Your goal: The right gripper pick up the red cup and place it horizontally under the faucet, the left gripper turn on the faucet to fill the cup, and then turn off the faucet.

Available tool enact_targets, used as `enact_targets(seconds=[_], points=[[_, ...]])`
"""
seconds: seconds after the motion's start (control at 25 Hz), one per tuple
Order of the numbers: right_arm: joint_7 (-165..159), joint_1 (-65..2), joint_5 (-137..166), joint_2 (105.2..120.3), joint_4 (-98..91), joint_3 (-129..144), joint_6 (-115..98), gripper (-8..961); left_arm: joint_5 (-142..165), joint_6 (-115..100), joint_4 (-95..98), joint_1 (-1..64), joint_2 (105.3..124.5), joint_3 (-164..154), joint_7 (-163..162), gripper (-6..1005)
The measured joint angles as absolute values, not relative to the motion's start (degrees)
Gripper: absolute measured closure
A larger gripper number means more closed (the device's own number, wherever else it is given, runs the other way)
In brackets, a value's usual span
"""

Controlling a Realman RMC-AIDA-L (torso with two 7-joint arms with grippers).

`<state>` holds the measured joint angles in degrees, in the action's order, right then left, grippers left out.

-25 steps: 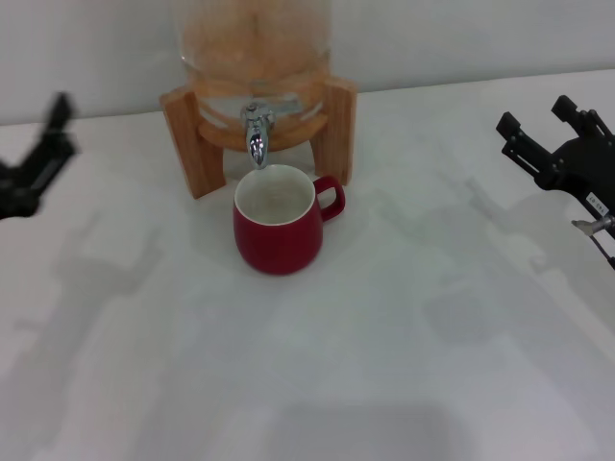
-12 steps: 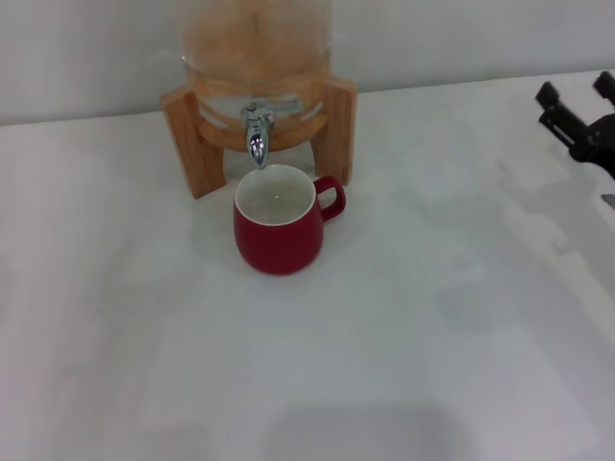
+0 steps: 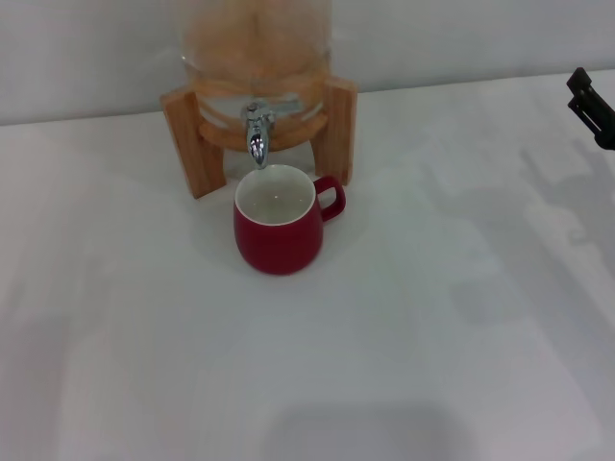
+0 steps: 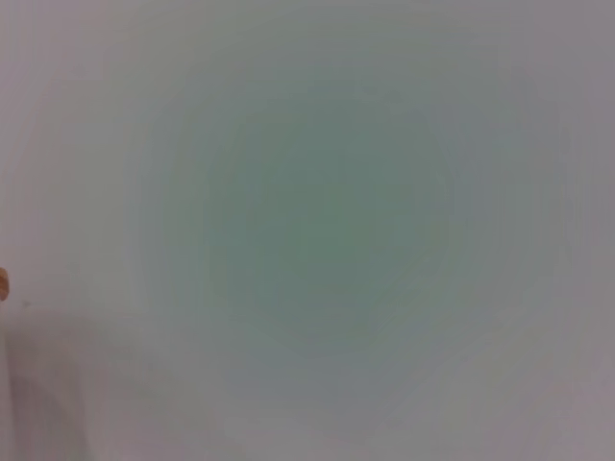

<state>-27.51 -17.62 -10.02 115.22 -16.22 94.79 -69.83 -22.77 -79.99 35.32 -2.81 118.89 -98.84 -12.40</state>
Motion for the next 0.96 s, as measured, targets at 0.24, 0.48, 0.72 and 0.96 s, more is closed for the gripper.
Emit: enact_targets(seconds=[0.24,0.48,0.72,0.96], points=[[-27.27,-17.72,-9.75,115.19,-15.65,95.18,-69.70,79,-21.95,-80.62,32.66,-1.71,118.83,-98.73,-15.23,147],[-26.73,-16.82,-9.75,115.17,-15.59,95.21,-71.49,79,-21.40,-82.05,31.84,-1.63,119.18,-99.47,-15.38,146],[-26.61,-16.52,-9.70,115.14,-15.31,95.20,-72.27,79,-20.12,-82.35,31.72,-1.33,119.26,-99.49,-15.89,146],[-27.06,-16.30,-9.92,115.13,-14.85,94.84,-73.93,79,-19.14,-82.98,31.72,-1.03,119.25,-99.49,-15.64,146]])
